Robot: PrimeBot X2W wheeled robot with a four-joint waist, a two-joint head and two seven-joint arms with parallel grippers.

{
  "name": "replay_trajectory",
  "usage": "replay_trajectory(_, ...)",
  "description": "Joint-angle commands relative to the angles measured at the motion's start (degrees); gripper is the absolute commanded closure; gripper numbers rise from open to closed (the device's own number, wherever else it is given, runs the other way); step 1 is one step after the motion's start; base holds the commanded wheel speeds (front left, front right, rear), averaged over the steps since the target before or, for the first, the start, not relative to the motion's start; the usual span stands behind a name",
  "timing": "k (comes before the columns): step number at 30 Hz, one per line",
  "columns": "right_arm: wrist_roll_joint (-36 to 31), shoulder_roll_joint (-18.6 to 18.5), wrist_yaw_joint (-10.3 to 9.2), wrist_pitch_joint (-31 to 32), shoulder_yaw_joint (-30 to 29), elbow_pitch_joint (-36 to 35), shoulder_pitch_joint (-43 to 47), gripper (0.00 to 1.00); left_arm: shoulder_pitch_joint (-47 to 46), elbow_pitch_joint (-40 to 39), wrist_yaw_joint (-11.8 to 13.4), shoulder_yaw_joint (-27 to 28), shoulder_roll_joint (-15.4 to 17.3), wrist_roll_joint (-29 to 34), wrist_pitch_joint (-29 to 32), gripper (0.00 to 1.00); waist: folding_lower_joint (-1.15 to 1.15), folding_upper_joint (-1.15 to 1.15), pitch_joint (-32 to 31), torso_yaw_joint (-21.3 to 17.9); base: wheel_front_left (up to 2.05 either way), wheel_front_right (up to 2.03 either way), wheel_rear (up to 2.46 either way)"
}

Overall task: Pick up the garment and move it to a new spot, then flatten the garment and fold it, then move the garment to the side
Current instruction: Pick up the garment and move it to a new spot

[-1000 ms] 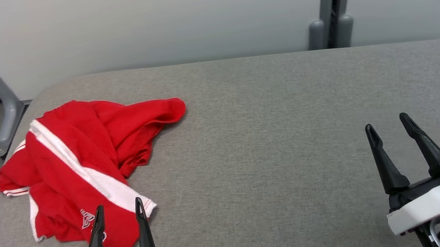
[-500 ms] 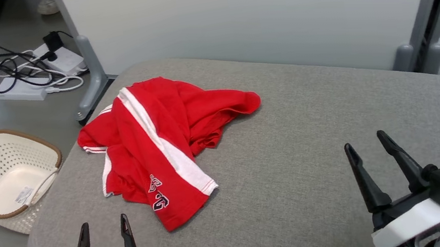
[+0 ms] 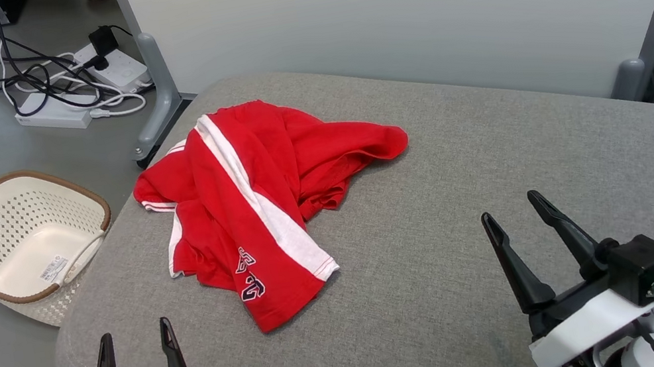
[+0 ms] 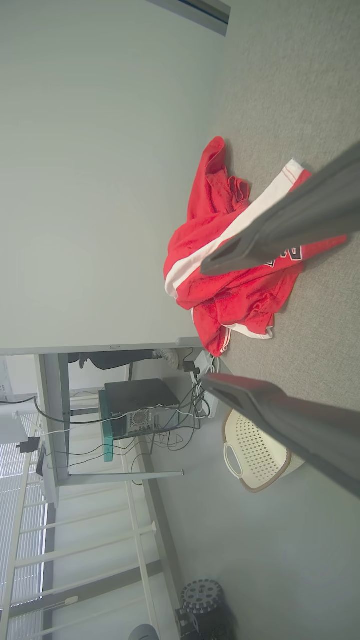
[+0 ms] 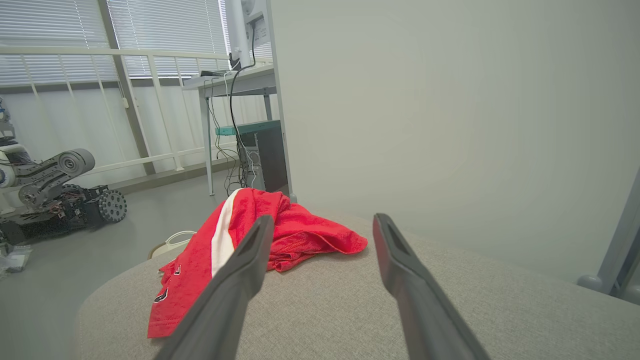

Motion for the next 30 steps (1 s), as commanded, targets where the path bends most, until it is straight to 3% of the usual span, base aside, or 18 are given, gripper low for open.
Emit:
replay_trajectory(1, 0.47, -0.36, -0.01, -0.09, -0.01, 0.27, -0.48, 0.0, 0.53, -0.24, 0.38, 0.4, 0.2, -0.33, -0.22, 0.0, 0.0, 0.0, -0.06, -0.04, 0.0, 0.0, 0.0)
replay_trajectory(18, -0.15, -0.37, -0.02, -0.09, -0.99, -0.69, 1.06, 0.0, -0.8, 1.67, -1.62, 1.27, 0.2, -1.33, -0.22, 0.0, 0.0, 0.0, -0.02, -0.68, 0.0, 0.0, 0.0)
replay_trajectory(26, -2.64, -0.34, -0.01, -0.08, -2.35, -2.29, 0.46, 0.0, -4.83, 4.01, -4.3, 2.57, 0.23, -2.8, -0.22, 0.0, 0.0, 0.0, 3.64, -1.06, 0.0, 0.0, 0.0)
replay_trajectory(30, -4.59, -0.38, -0.02, -0.09, -2.6, -3.48, -1.29, 0.0, -9.62, 6.21, -7.0, 4.48, 0.63, -3.61, -0.22, 0.0, 0.0, 0.0, 7.8, -2.74, 0.0, 0.0, 0.0)
